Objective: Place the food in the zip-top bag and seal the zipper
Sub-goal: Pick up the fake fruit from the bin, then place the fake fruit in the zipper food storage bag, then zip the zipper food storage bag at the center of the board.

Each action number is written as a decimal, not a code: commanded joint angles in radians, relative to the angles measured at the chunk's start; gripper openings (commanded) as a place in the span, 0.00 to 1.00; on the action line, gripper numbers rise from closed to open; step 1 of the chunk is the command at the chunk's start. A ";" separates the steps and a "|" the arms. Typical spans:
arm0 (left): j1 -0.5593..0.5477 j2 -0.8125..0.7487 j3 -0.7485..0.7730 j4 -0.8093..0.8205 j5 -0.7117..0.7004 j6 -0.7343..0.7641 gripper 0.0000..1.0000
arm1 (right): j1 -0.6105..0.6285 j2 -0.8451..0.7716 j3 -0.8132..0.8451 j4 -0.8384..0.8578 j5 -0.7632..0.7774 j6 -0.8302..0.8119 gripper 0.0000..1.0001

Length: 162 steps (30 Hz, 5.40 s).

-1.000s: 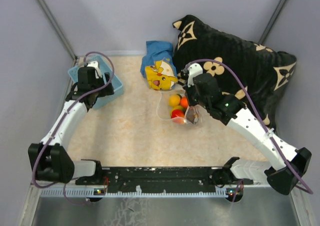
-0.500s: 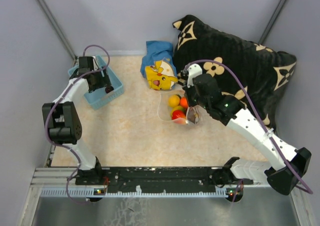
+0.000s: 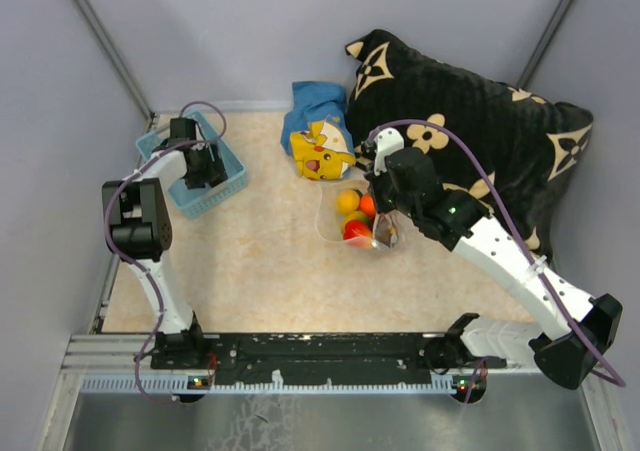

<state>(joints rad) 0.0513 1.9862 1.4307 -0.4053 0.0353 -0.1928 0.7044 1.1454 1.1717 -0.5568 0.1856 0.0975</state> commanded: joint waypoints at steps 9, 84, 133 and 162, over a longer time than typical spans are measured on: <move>0.010 0.054 0.053 -0.012 0.047 0.024 0.60 | -0.005 -0.004 0.022 0.038 0.012 -0.015 0.00; -1.007 -0.739 -0.523 0.673 -0.106 -0.014 0.52 | -0.003 0.016 0.106 -0.060 -0.047 0.078 0.00; -1.021 -0.877 -0.744 0.483 -0.358 -0.323 0.73 | -0.003 0.020 0.072 0.004 -0.062 0.091 0.00; -1.000 -0.935 -0.572 0.221 -0.382 -0.394 0.00 | -0.003 -0.275 -0.164 0.198 -0.213 -0.037 0.55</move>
<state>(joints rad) -0.9527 1.0733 0.8047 -0.1352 -0.3080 -0.5690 0.7040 0.9737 1.0664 -0.4576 0.0563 0.1192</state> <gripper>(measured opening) 0.008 0.511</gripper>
